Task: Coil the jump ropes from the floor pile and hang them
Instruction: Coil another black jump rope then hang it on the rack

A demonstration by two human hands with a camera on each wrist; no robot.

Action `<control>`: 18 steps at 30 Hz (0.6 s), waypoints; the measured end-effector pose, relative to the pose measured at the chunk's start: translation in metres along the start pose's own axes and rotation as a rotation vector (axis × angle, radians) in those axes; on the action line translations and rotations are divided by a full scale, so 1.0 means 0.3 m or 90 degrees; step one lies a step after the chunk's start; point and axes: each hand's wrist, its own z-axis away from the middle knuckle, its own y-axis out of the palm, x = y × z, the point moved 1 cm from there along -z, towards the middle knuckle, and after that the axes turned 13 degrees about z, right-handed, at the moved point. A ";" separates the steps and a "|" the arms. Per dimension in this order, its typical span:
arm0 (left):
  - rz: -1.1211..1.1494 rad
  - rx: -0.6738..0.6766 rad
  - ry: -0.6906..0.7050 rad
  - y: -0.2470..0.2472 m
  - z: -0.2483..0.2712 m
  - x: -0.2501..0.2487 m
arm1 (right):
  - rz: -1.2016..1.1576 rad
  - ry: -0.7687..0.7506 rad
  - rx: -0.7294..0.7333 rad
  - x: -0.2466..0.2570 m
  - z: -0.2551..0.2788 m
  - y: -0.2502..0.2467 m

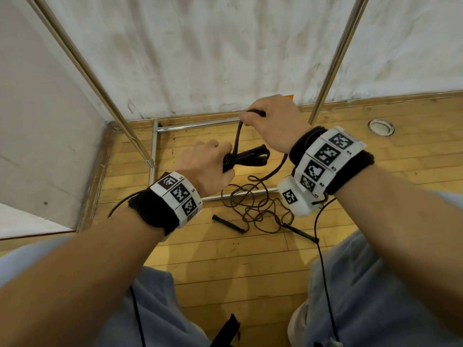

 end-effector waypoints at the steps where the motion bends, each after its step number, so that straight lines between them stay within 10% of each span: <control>1: 0.022 -0.011 0.023 -0.009 0.003 -0.006 | -0.011 0.017 0.002 -0.015 -0.007 -0.002; 7: 0.116 -0.075 0.116 -0.070 0.022 -0.045 | -0.125 0.064 0.075 -0.065 -0.013 -0.001; 18: 0.379 -0.164 -0.007 -0.161 0.047 -0.083 | -0.421 0.164 0.163 -0.065 -0.018 0.090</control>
